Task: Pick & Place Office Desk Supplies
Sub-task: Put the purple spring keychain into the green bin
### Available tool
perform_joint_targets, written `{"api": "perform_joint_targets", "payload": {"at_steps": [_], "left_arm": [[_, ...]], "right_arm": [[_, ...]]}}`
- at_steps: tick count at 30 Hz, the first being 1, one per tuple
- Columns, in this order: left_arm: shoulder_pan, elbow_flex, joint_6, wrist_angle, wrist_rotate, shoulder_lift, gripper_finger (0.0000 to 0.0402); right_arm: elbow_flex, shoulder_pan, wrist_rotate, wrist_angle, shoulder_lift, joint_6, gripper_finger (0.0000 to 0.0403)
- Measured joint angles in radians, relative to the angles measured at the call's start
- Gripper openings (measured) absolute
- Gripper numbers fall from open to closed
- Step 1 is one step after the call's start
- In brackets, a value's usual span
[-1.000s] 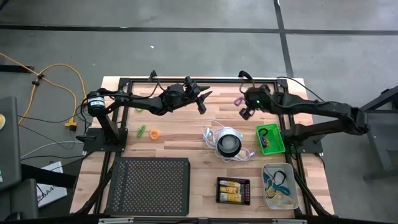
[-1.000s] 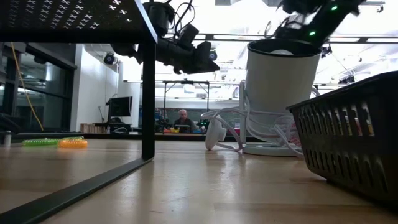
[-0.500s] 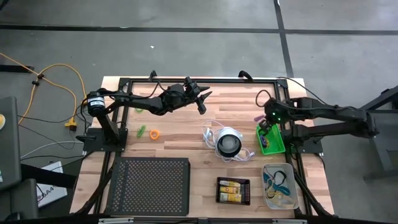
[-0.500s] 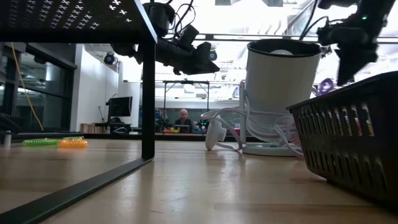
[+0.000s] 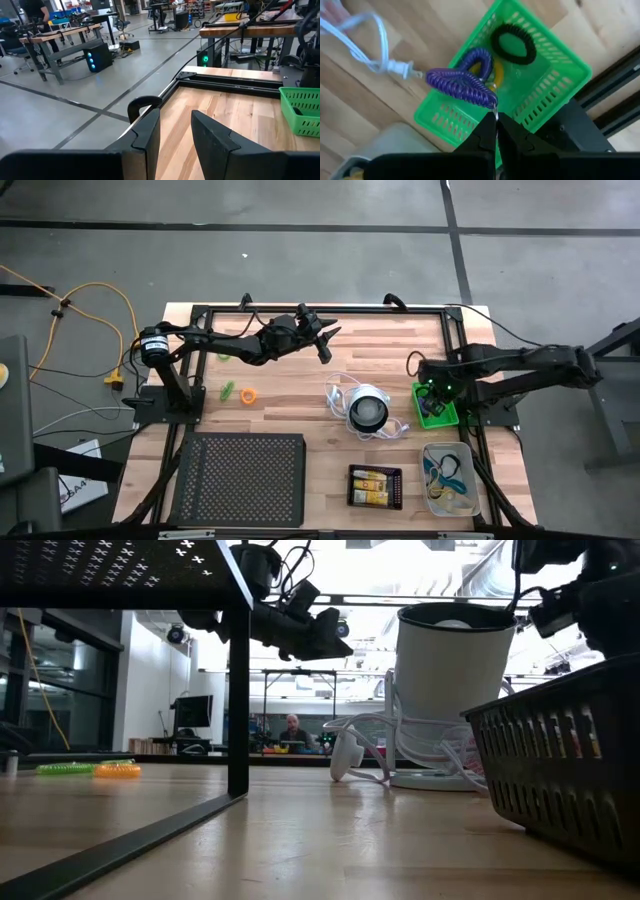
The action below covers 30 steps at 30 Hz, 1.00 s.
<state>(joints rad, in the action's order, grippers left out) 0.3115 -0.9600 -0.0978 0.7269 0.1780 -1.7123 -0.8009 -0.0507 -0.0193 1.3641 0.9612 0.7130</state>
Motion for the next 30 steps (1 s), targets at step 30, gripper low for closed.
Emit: {"api": "perform_joint_targets", "payload": {"at_steps": [30], "left_arm": [[0.000, 0.000, 0.000, -0.002, -0.003, 0.000, 0.0107]], "right_arm": [[0.000, 0.019, 0.047, 0.089, 0.288, -0.134, 0.0032]]}}
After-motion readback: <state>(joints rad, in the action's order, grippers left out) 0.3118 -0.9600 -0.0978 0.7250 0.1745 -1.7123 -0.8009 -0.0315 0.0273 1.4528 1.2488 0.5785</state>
